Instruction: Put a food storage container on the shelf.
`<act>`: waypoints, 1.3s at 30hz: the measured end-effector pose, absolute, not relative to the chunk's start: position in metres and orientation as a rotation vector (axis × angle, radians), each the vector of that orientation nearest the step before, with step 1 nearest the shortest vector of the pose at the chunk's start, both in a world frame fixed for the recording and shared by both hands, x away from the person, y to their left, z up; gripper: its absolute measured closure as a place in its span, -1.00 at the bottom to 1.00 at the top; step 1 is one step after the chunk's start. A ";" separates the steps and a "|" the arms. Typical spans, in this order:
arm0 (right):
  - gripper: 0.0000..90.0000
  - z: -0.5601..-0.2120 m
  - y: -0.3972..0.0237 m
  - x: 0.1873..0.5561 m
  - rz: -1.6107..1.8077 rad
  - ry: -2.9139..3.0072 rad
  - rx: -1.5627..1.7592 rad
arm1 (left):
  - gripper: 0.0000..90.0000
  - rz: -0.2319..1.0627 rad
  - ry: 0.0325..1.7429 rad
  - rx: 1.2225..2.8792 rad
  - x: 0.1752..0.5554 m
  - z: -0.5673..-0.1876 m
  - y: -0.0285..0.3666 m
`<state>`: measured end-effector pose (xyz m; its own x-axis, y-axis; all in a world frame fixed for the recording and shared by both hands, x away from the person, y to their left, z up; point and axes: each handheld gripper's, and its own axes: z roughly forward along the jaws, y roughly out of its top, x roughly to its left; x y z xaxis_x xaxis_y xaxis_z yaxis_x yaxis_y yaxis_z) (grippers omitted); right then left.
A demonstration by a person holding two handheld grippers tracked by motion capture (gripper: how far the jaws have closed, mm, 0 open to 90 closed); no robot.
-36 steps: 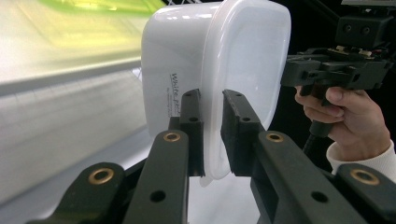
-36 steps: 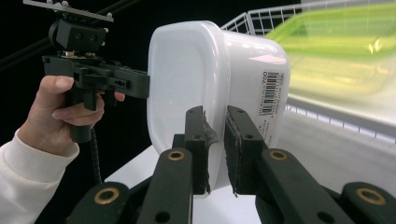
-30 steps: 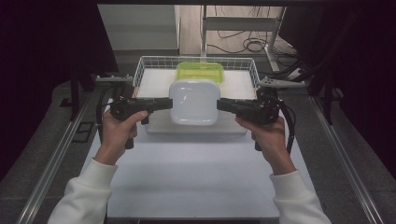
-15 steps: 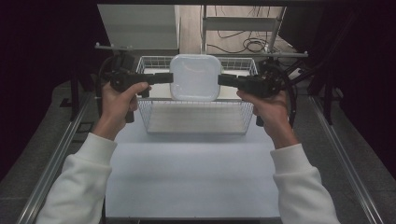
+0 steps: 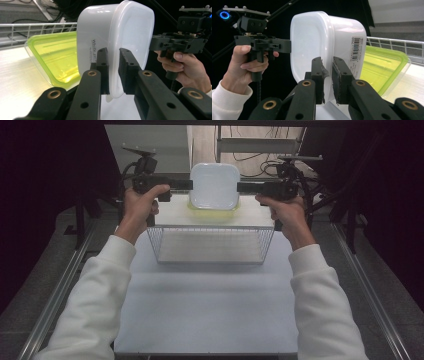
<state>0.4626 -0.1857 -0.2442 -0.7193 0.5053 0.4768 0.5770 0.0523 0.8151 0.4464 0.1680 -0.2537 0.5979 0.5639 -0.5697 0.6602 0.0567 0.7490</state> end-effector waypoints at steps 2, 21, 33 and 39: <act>0.77 -0.248 -0.185 0.472 -1.760 -2.202 -1.178 | 0.76 -0.111 1.063 1.610 0.455 -0.256 0.168; 0.77 -0.263 -0.185 0.503 -1.665 -2.096 -1.285 | 0.78 -0.225 1.130 1.574 0.481 -0.270 0.172; 0.73 -0.265 -0.185 0.524 -1.618 -1.913 -1.383 | 0.79 -0.409 1.214 1.421 0.504 -0.281 0.180; 0.72 -0.274 -0.186 0.537 -1.622 -1.785 -1.445 | 0.76 -0.454 1.241 1.362 0.514 -0.288 0.182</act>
